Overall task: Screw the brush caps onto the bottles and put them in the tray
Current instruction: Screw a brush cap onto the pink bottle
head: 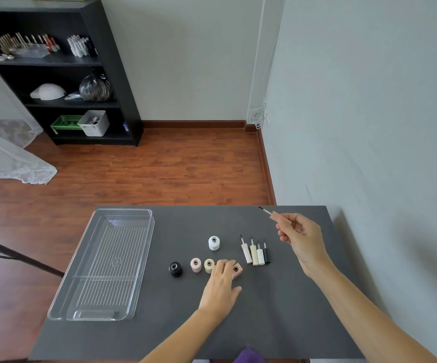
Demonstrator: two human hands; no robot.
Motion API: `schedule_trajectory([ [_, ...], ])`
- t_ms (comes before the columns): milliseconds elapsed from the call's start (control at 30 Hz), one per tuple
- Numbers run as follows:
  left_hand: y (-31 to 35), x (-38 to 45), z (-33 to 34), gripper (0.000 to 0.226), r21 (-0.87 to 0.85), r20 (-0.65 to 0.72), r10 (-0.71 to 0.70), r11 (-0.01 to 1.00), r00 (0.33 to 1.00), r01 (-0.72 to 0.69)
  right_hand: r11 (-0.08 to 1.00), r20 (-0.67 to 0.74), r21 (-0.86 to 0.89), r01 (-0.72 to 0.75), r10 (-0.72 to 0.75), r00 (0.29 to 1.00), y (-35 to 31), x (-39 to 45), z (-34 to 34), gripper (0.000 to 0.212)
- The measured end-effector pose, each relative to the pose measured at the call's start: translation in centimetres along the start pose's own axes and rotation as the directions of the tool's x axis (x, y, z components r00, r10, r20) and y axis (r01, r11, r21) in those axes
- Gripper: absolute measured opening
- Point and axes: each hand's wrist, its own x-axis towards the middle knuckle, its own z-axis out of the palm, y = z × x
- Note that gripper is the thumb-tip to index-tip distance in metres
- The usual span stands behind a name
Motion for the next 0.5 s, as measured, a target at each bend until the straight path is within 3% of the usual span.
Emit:
schedule_trajectory([
  [133, 0.2, 1.4, 0.6, 0.042, -0.023, 0.04, -0.111, 0.993, 0.993, 0.112, 1.0, -0.006, 0.002, 0.001, -0.001, 1.0, 0.0, -0.3, -0.3, 0.008],
  [267, 0.1, 2.2, 0.8, 0.022, -0.022, 0.022, -0.132, 0.991, 0.991, 0.132, 1.0, -0.011, 0.01, -0.009, 0.009, 1.0, 0.0, -0.6, -0.5, 0.005],
  [500, 0.0, 2.5, 0.9, 0.013, -0.104, 0.01, -0.173, 0.979, 0.985, 0.173, 1.0, 0.002, 0.015, -0.02, 0.02, 1.0, 0.0, -0.8, -0.7, 0.005],
])
